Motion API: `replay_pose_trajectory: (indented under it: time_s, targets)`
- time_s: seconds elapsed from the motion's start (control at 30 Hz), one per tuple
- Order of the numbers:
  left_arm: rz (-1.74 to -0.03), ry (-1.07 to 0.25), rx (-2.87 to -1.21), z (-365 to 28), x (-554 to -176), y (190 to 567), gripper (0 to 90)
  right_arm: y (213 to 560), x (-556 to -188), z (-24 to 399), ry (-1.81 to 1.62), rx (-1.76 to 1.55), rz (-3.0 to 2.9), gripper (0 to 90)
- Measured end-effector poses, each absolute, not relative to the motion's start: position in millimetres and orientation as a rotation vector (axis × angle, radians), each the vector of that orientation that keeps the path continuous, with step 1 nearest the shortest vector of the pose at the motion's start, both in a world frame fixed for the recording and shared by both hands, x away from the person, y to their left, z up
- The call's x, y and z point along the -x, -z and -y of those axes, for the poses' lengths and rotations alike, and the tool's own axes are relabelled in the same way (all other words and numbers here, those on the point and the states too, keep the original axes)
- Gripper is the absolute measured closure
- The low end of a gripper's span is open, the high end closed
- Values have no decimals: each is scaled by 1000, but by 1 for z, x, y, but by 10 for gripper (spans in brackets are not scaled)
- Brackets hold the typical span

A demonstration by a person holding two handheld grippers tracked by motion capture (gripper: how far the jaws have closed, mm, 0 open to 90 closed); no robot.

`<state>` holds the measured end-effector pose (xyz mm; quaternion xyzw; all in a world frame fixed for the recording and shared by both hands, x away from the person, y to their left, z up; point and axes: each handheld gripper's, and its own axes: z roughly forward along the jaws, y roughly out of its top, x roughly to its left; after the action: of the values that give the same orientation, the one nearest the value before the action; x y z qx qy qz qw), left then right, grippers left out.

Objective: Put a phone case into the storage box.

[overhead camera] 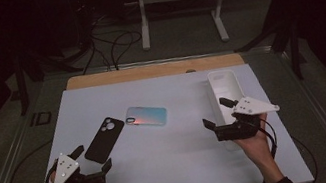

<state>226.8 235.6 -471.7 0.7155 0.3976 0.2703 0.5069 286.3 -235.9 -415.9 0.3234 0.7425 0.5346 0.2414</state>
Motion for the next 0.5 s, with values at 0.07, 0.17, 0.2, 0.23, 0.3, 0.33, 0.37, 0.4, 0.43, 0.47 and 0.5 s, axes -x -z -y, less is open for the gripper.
replay_pose_trajectory:
  time_s: [0.07, 0.17, 0.2, 0.23, 0.3, 0.33, 0.37, 0.4, 0.43, 0.47, 0.5]
  targets:
    - [-959, -651, -1724, -235, -227, 472, 0, 412, -291, 231, -1451, -876, -2040, 91]
    - [-956, -648, -1728, -234, -227, 473, 0, 407, -302, 220, -1430, -897, -2066, 107]
    - [-954, -650, -1736, -233, -227, 473, 0, 406, -305, 218, -1432, -894, -2076, 108]
    - [-952, -654, -1743, -233, -227, 473, 0, 405, -310, 213, -1429, -889, -2090, 121]
    - [-950, -655, -1745, -232, -228, 473, 0, 404, -320, 202, -1422, -887, -2104, 124]
    - [-950, -657, -1746, -233, -228, 473, 0, 404, -324, 198, -1426, -888, -2112, 134]
    - [-951, -658, -1742, -234, -227, 473, 0, 404, -327, 195, -1427, -885, -2117, 136]
    - [-951, -658, -1742, -234, -227, 473, 0, 404, -327, 195, -1427, -885, -2117, 136]
    - [-954, -659, -1738, -234, -227, 473, 0, 404, -332, 189, -1426, -886, -2129, 142]
    - [-957, -660, -1734, -236, -227, 473, 0, 404, -336, 186, -1427, -884, -2134, 151]
    - [-959, -660, -1733, -236, -227, 473, 0, 405, -342, 179, -1424, -894, -2143, 169]
